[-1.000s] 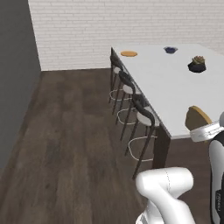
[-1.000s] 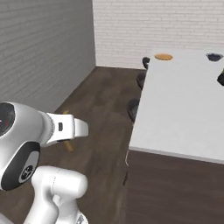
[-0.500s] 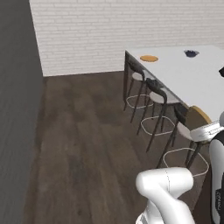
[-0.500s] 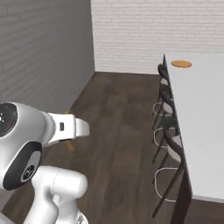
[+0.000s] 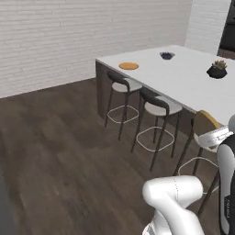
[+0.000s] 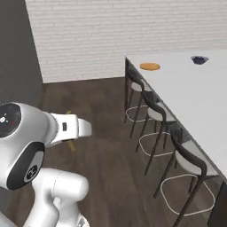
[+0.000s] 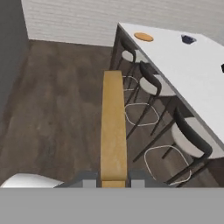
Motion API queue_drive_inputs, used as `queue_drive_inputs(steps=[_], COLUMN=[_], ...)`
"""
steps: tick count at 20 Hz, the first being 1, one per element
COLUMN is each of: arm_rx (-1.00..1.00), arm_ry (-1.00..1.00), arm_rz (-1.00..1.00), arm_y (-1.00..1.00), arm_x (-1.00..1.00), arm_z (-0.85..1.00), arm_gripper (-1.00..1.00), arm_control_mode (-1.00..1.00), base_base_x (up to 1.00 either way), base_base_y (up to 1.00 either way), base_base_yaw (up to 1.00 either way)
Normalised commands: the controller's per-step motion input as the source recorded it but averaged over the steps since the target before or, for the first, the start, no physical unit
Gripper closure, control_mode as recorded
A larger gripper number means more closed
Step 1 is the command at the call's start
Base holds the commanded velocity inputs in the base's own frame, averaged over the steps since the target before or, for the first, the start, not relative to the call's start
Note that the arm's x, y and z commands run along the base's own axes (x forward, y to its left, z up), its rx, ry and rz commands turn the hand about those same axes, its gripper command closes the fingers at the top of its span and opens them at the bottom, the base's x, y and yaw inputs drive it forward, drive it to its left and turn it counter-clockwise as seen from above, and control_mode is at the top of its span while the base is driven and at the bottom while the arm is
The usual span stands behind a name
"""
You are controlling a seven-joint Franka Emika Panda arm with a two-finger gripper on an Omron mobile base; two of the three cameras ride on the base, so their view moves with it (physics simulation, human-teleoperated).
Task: Start the toaster. Once the lever pops up, take the bread to the plate on the dining counter.
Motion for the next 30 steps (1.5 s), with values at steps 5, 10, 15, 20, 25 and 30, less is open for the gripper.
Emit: queue_drive_inputs(steps=[5, 10, 15, 20, 25, 30], arm_rx=[0.00, 0.00, 0.00, 0.00, 0.00, 0.00], arm_ry=[0.00, 0.00, 0.00, 0.00, 0.00, 0.00], arm_rz=[0.00, 0.00, 0.00, 0.00, 0.00, 0.00], arm_y=[0.00, 0.00, 0.00, 0.00, 0.00, 0.00], arm_x=[0.00, 0.00, 0.00, 0.00, 0.00, 0.00], arm_z=[0.00, 0.00, 0.00, 0.00, 0.00, 0.00], arm_gripper=[1.00, 1.00, 1.00, 1.00, 1.00, 1.00], arm_control_mode=[1.00, 1.00, 1.00, 1.00, 1.00, 1.00], base_base_x=[0.90, 0.98, 1.00, 1.00, 1.00, 1.00], base_base_y=[1.00, 1.00, 1.00, 1.00, 1.00, 1.00], base_base_yaw=[-0.61, -0.57, -0.45, -0.35, -0.34, -0.37])
